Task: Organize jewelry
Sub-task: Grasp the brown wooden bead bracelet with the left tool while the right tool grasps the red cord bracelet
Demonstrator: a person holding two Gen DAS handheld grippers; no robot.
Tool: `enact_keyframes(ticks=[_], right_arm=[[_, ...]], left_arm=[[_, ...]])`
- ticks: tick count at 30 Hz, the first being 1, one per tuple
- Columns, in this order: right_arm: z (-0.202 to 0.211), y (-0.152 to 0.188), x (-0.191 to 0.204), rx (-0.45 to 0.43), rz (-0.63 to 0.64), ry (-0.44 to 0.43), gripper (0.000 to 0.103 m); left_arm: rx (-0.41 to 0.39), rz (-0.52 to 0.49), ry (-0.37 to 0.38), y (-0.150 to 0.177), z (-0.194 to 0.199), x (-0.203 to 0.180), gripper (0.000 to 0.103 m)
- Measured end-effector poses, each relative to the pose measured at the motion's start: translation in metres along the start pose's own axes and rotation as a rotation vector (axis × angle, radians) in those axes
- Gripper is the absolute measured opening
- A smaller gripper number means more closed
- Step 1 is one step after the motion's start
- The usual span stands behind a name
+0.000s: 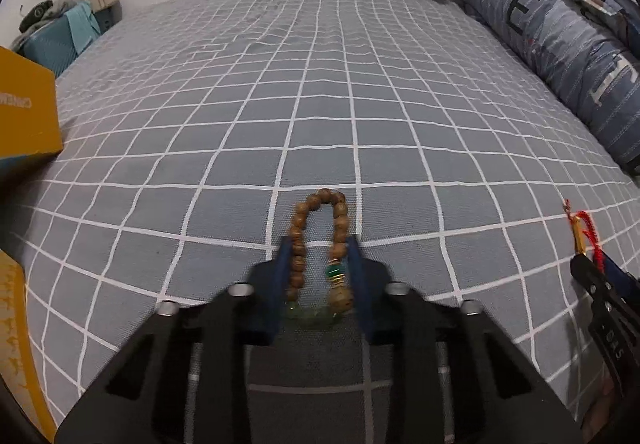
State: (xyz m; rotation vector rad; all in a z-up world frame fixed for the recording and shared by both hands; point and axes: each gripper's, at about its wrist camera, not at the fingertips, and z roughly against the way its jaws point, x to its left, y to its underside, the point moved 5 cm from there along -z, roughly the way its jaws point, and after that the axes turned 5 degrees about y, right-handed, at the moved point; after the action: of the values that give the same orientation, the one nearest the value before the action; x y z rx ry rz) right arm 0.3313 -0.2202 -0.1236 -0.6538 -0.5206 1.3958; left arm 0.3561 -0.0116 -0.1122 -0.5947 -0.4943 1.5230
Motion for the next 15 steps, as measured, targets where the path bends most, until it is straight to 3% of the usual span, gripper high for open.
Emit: enact_keyframes(ticks=[1, 4, 7, 15], right_arm=[[0.001, 0.0, 0.001, -0.003, 0.004, 0.002, 0.017], [0.004, 0.0, 0.004, -0.024, 0.02, 0.015, 0.01], [0.005, 0.0, 0.005, -0.034, 0.025, 0.021, 0.01], [0.006, 0.0, 0.003, -0.039, 0.014, 0.017, 0.01]], left_arm=[[0.002, -0.007, 0.007, 0.001, 0.001, 0.0, 0.016], [-0.004, -0.043, 0.01, 0.006, 0.005, -0.003, 0.014], [-0.007, -0.062, 0.028, 0.009, 0.011, -0.005, 0.008], [-0.004, -0.067, 0.054, 0.012, 0.016, -0.003, 0.008]])
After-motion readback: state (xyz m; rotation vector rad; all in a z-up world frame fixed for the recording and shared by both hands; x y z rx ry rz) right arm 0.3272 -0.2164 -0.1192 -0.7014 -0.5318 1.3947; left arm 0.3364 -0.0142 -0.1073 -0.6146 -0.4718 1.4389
